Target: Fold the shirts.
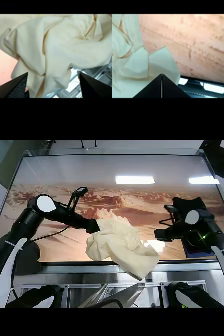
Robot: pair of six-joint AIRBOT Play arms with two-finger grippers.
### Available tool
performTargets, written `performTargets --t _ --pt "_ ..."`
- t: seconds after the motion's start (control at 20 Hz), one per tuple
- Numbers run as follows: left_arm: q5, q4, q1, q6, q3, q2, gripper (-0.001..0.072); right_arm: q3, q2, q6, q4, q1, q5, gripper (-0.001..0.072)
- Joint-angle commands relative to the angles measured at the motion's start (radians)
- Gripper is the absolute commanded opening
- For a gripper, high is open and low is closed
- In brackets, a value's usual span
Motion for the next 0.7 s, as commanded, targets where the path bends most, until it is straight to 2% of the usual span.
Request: performTargets --t 0.0,0.1,0.2,0.3,0.35,0.4,0.45,0.5,0.55,0.65 --pt "-0.023 0.014 0.101 -0.013 -0.076 0.024 0.0687 0.049 -0.005 -0.063 0.001 -0.051 -0.014 0.0018" --pt "0.043 0.000 0.145 -0.020 -0.156 0.028 0.0687 0.048 -0.041 -0.064 0.021 -0.049 -0.061 0.0018" --pt "0.091 -0.072 0.163 -0.016 -0.243 0.028 0.0687 0.048 -0.095 -0.125 0.086 -0.049 -0.092 0.0025" --pt "0.093 -0.184 0.156 0.061 -0.319 0.028 0.0687 0.048 -0.157 -0.165 0.154 -0.049 -0.108 0.0028" --pt "0.092 -0.241 0.144 0.092 -0.351 0.028 0.0687 0.048 -0.187 -0.180 0.186 -0.049 -0.132 0.0159" --pt "0.096 -0.290 0.128 0.109 -0.377 0.028 0.0687 0.049 -0.222 -0.215 0.230 -0.049 -0.158 0.0481" --pt "0.102 -0.328 0.110 0.122 -0.396 0.028 0.0687 0.049 -0.256 -0.264 0.290 -0.049 -0.176 0.0489" --pt "0.109 -0.345 0.086 0.124 -0.409 0.028 0.0687 0.049 -0.294 -0.322 0.357 -0.049 -0.191 0.0364" --pt "0.119 -0.352 0.055 0.124 -0.415 0.028 0.0687 0.049 -0.336 -0.365 0.418 -0.049 -0.204 0.0388" --pt "0.133 -0.352 0.006 0.124 -0.414 0.028 0.0687 0.049 -0.422 -0.438 0.514 -0.049 -0.216 0.0508"
